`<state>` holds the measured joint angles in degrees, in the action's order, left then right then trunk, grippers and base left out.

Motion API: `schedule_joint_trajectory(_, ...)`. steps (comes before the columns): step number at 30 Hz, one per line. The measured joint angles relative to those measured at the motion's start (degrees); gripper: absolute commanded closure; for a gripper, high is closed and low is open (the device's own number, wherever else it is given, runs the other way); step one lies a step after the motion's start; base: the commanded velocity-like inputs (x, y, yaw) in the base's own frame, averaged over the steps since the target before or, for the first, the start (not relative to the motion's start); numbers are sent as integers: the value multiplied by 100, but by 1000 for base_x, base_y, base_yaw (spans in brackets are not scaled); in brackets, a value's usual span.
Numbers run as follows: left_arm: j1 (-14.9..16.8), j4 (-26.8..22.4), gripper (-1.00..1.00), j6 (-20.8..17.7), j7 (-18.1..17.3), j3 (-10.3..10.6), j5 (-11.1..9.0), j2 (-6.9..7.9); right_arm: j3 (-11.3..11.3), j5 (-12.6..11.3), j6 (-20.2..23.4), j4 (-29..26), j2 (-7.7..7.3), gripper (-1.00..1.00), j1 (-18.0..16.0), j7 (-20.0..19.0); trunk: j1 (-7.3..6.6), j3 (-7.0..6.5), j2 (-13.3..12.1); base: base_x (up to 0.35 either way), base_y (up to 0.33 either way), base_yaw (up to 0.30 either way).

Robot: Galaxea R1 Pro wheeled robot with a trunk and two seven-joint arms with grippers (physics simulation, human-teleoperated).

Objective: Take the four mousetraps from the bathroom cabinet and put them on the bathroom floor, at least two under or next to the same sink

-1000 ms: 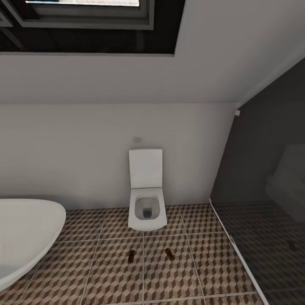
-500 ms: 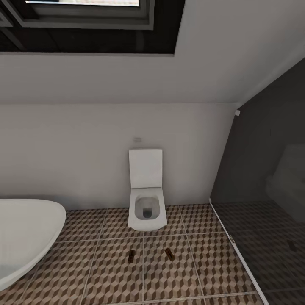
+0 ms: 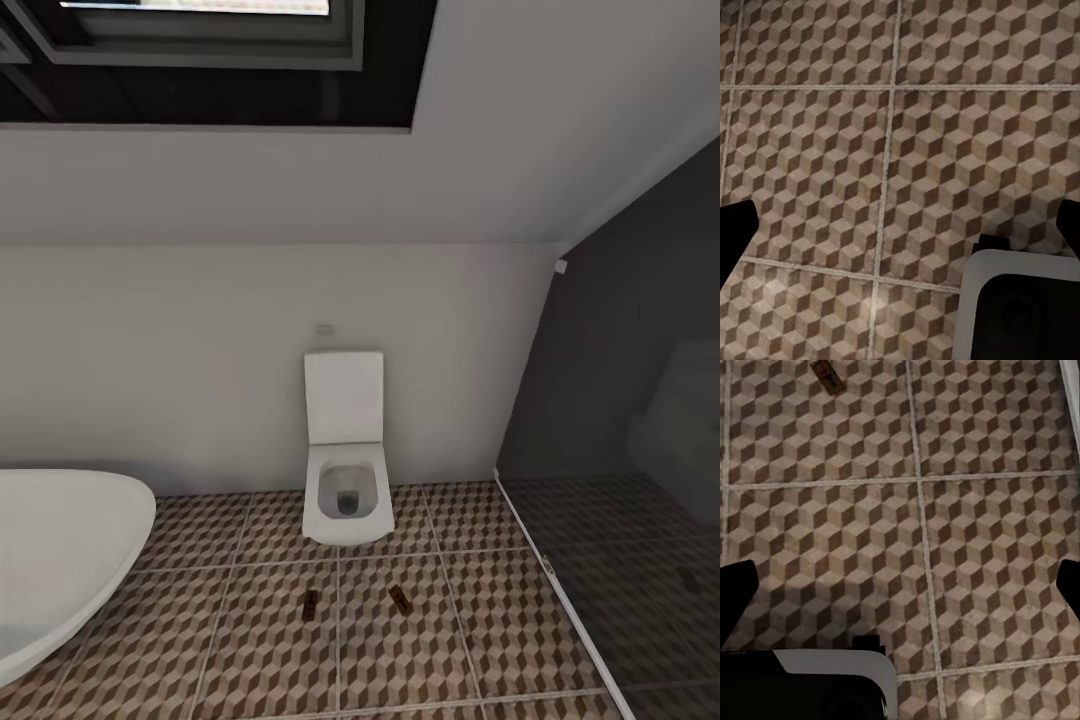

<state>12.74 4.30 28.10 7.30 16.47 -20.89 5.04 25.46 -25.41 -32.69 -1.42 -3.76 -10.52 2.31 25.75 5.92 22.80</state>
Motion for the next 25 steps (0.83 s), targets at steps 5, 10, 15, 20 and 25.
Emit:
schedule_joint_trajectory(5, 0, 0, -100, 0, 0, 0, 0, 0, -1, -5, 0, -4, 136, -100, 0, 0, 0, 0, 0, 0, 0, 0)
schedule_joint_trajectory(10, 0, 0, -100, 0, 0, 0, 0, 0, -8, 0, 0, 1, 234, -100, 0, 0, 0, 0, 0, 0, 0, 0)
schedule_joint_trajectory(15, 0, 0, -100, 0, 0, 0, 2, 0, -10, 1, 0, 3, 257, -100, 0, 0, 0, 0, 0, 0, 0, 0)
schedule_joint_trajectory(20, 0, 0, -100, 0, 0, 0, 2, 0, -11, 1, 0, 3, 261, -100, 0, 0, 0, 0, 0, 0, 0, 0)
schedule_joint_trajectory(25, 0, 0, -100, 0, 0, 0, 1, 0, -11, 1, 0, 3, 262, -100, 0, 0, 0, 0, 0, 0, 0, 0)
